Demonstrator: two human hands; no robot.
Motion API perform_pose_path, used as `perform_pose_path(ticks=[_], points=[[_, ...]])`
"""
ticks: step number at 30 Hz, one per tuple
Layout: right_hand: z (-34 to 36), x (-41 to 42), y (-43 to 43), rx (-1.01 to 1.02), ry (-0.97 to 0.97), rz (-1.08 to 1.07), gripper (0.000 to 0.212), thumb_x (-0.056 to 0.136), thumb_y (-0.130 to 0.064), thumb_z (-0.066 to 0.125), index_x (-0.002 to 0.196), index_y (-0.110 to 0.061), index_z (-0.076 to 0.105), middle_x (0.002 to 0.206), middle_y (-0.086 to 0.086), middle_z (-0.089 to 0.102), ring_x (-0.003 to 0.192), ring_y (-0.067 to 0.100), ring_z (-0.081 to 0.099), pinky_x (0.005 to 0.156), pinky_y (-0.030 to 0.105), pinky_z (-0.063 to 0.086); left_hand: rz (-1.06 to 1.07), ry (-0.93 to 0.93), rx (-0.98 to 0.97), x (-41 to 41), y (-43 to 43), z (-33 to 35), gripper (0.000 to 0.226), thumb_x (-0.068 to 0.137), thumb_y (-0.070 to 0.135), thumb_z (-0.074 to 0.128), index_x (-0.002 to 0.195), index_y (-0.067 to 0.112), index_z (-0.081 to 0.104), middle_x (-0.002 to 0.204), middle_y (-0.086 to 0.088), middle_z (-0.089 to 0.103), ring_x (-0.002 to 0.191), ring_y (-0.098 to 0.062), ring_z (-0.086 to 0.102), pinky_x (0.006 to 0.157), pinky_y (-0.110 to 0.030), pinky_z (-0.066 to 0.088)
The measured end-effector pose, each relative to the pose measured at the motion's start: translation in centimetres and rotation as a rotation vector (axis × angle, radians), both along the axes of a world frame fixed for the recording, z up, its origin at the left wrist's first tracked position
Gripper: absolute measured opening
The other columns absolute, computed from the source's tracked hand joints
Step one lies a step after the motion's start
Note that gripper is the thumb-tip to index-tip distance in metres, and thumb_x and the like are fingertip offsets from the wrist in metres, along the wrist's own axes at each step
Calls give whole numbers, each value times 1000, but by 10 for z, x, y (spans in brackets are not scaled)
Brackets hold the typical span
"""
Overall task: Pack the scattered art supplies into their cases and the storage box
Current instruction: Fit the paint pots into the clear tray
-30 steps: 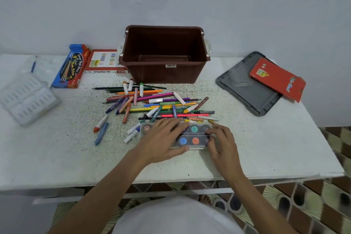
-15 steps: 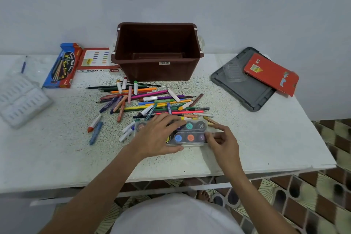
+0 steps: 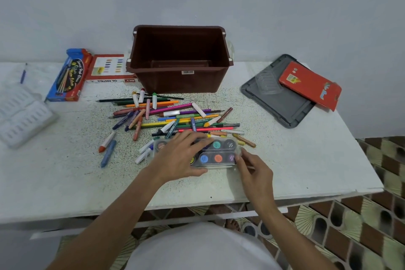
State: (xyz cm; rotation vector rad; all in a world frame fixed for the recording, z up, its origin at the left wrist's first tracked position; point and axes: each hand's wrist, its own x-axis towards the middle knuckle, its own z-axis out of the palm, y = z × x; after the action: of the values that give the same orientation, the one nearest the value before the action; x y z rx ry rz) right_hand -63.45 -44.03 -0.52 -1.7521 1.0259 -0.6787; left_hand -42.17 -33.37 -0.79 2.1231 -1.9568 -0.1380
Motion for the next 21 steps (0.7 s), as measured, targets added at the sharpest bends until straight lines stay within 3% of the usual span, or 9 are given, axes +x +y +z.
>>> perform_pose_path(ticks=[5,9,13,15,17,21], points=[[-8,1,1,-352,152,38,23,99,-17,58,117,-13,71,85,0,66,75,13,61,63,31,51,2,6,4,0,-1,1,84,79,72,45,149,27,34,143,3,42,129,-18,38,108,-40,38],[-5,-3,-7,-422,185,118,23,98,-17,60,118,-12,69,89,2,67,74,15,62,62,39,56,-2,-7,-21,-1,-1,1,83,78,71,48,147,26,37,141,3,45,126,-18,40,105,-39,40],[-5,1,-14,-379,198,173,32,99,-29,53,128,-16,59,121,-2,61,104,13,58,86,38,54,18,11,-56,-1,1,0,82,77,69,57,145,28,39,140,4,48,123,-17,43,101,-39,43],[-4,6,-11,-415,219,208,42,97,-33,51,135,-15,55,137,1,55,122,15,50,101,29,44,40,26,-56,-4,3,0,82,76,69,59,146,29,39,142,4,47,125,-18,44,100,-40,43],[-4,12,-6,-504,246,235,46,96,-35,56,136,-12,55,143,7,50,130,19,43,104,26,37,67,45,-33,-8,8,2,83,78,71,55,148,31,36,147,5,44,130,-18,41,104,-40,38],[-10,18,-6,-679,282,344,50,98,-41,55,139,-12,53,153,15,37,144,29,30,116,43,33,205,112,-108,-11,29,6,78,80,76,44,143,31,44,146,4,44,132,-17,38,109,-44,33]])
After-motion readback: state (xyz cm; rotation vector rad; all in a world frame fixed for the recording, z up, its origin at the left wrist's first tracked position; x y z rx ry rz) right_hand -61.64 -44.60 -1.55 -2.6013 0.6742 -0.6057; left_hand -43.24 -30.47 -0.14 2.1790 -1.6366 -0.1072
